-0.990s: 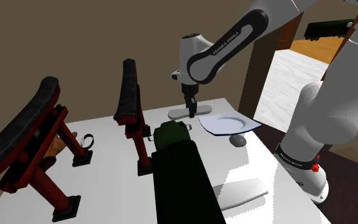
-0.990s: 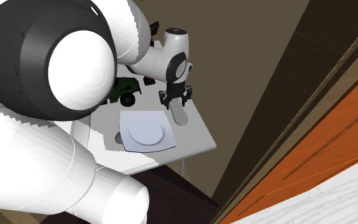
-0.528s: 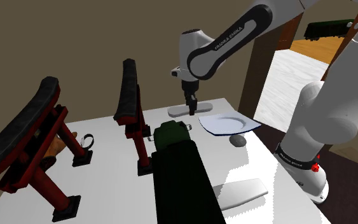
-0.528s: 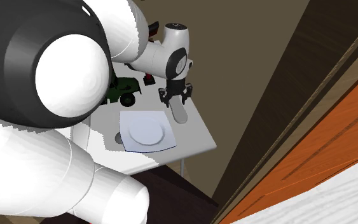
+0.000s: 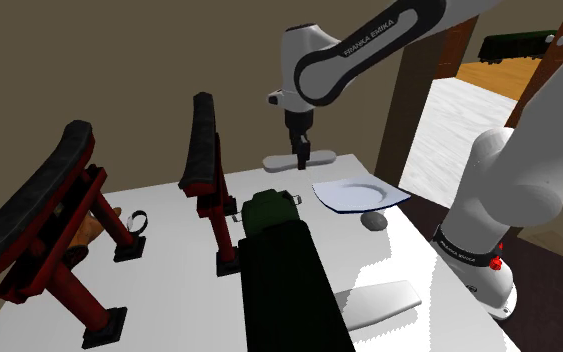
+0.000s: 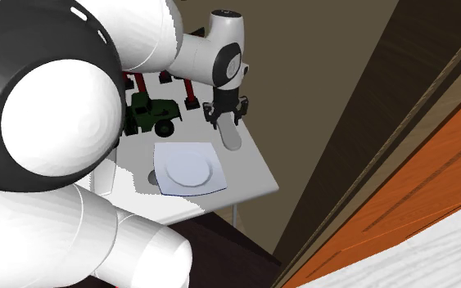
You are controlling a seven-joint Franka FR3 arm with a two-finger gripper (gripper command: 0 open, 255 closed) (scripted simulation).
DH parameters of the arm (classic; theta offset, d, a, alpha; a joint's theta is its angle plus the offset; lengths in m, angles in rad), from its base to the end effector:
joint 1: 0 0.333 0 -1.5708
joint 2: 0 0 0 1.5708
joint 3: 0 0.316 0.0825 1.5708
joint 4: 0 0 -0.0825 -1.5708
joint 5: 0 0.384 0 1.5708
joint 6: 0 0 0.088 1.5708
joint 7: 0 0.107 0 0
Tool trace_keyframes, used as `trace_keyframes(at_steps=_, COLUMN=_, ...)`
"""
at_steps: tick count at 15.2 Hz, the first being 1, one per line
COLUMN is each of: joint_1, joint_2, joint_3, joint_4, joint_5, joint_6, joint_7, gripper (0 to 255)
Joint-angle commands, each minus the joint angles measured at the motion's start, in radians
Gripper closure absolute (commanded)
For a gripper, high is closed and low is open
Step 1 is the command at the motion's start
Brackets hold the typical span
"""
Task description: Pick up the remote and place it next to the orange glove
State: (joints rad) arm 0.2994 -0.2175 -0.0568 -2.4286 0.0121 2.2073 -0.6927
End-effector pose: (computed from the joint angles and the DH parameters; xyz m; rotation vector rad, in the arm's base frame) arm 0.4437 0.1102 0.3886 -2.7884 -1.3980 -0.0013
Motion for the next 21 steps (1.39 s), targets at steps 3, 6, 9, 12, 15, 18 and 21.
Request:
trace_keyframes(at_steps=3, joint_1=-0.001, joint_2=-0.027, joint_3=0.000, joint_4=0.031, joint_5=-0.002, joint_6=-0.058, joint_7=0.002, gripper=255)
trace_keyframes(at_steps=6, joint_1=-0.001, joint_2=-0.044, joint_3=0.001, joint_4=0.056, joint_5=-0.003, joint_6=-0.101, joint_7=0.003, gripper=255)
trace_keyframes(at_steps=9, joint_1=-0.001, joint_2=-0.060, joint_3=0.002, joint_4=0.083, joint_5=-0.004, joint_6=-0.143, joint_7=0.005, gripper=255)
trace_keyframes(at_steps=12, joint_1=-0.001, joint_2=-0.073, joint_3=0.002, joint_4=0.112, joint_5=-0.005, joint_6=-0.185, joint_7=0.006, gripper=255)
trace_keyframes(at_steps=15, joint_1=-0.001, joint_2=-0.084, joint_3=0.003, joint_4=0.143, joint_5=-0.006, joint_6=-0.227, joint_7=0.007, gripper=255)
trace_keyframes(at_steps=18, joint_1=0.008, joint_2=-0.069, joint_3=0.017, joint_4=0.184, joint_5=-0.001, joint_6=-0.253, joint_7=0.028, gripper=255)
trace_keyframes(at_steps=21, joint_1=0.035, joint_2=-0.002, joint_3=0.055, joint_4=0.252, joint_5=0.012, joint_6=-0.252, joint_7=0.087, gripper=255)
